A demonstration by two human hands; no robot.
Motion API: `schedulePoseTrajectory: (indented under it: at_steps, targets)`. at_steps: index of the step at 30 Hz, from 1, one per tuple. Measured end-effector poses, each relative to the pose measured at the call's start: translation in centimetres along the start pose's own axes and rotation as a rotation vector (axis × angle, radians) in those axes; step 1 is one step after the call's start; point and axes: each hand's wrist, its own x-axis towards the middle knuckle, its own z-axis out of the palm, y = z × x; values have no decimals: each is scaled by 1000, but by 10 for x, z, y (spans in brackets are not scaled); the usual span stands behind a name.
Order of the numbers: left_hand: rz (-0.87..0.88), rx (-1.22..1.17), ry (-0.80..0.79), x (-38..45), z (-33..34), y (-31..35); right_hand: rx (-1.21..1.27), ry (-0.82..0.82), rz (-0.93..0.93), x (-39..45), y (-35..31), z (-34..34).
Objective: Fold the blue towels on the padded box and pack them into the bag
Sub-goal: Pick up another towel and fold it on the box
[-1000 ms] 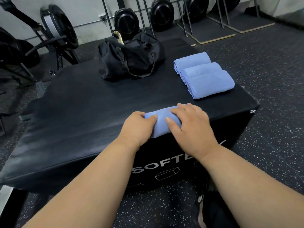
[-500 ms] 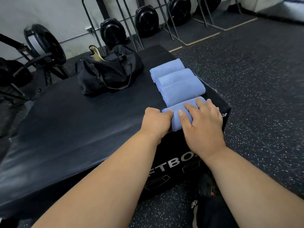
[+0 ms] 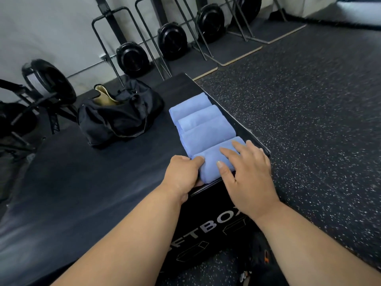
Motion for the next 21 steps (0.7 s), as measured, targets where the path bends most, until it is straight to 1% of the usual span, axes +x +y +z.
schedulePoseTrajectory:
  at_steps: [3, 6, 11, 14, 19, 21]
  targets:
    - [-39, -74, -4, 1, 6, 6, 2, -2, -8, 4, 6, -1]
    - [-64, -92, 23, 1, 8, 10, 37, -49, -17, 6, 10, -1]
    - [-38, -89, 92, -6, 8, 3, 75, -55, -2, 4, 5, 3]
    - [-8, -106, 86, -16, 7, 3, 89, -66, 9, 3, 3, 6]
    - [92, 68, 111, -32, 2, -2, 81, -103, -6, 4, -1, 8]
    - [112, 85, 103, -35, 0, -5, 79, -128, -10, 5, -3, 9]
